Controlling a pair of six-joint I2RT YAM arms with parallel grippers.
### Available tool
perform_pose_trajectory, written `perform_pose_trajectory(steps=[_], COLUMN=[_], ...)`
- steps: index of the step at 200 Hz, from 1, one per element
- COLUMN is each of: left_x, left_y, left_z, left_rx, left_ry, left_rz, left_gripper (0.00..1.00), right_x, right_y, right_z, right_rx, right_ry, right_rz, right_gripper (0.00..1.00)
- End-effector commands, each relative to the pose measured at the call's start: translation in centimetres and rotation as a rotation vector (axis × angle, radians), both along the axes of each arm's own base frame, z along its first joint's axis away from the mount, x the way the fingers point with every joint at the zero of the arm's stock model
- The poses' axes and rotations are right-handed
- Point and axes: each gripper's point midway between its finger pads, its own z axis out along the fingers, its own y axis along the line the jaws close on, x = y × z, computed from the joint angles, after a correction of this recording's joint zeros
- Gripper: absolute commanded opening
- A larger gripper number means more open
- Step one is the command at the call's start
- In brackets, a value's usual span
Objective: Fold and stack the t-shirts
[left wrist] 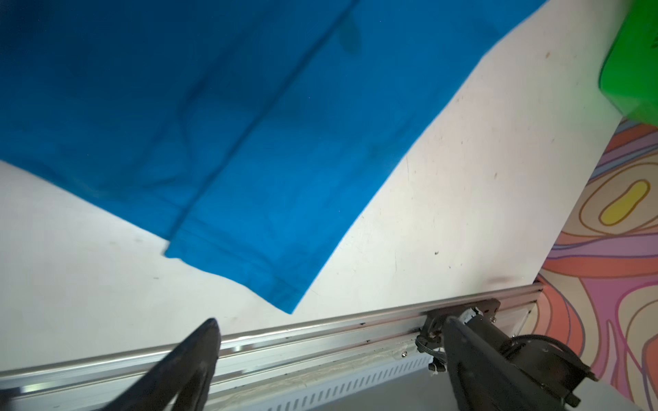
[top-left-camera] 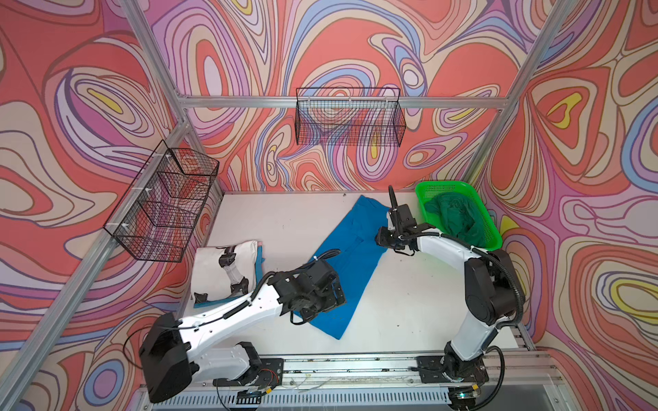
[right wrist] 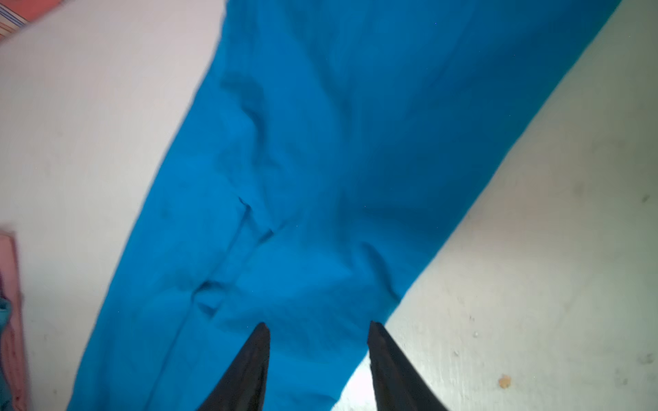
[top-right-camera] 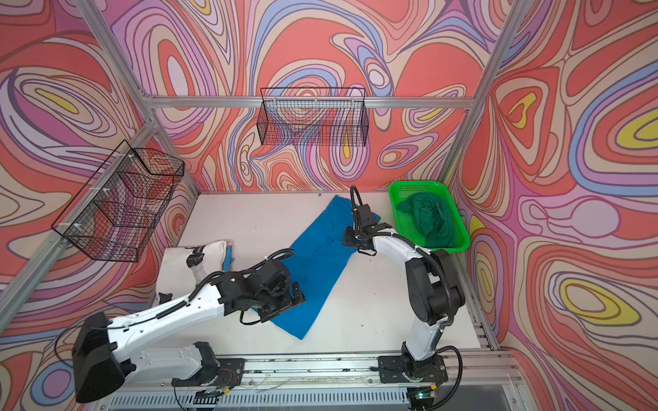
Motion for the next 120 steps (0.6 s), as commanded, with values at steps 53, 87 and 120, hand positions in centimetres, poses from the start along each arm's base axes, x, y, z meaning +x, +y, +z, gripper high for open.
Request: perform_pose_trajectory(steps=[53,87,120], left_x=[-0.3,0.8,1.8], left_y=[13.2,12.6,12.8], left_z=[-3.9,-5.7,-7.5], left_rx=[0.261,0.269,0.327], left_ry=[0.034,0.068,0.100], left_rz=[0.044,0.045,0.020], left_gripper=[0.78,0.67,0.58], right_x=[1.3,2.1,2.9], right_y=[-0.3,-0.7,-1.1], right_z=[-3.6,-2.3,2.1], right_rx=[-0.047,-0.066,-0.045], right_ry=[0.050,0.031,-0.065], right_rz=[-0.044,-0.072,-0.122], right_gripper=[0.45,0.44,0.45])
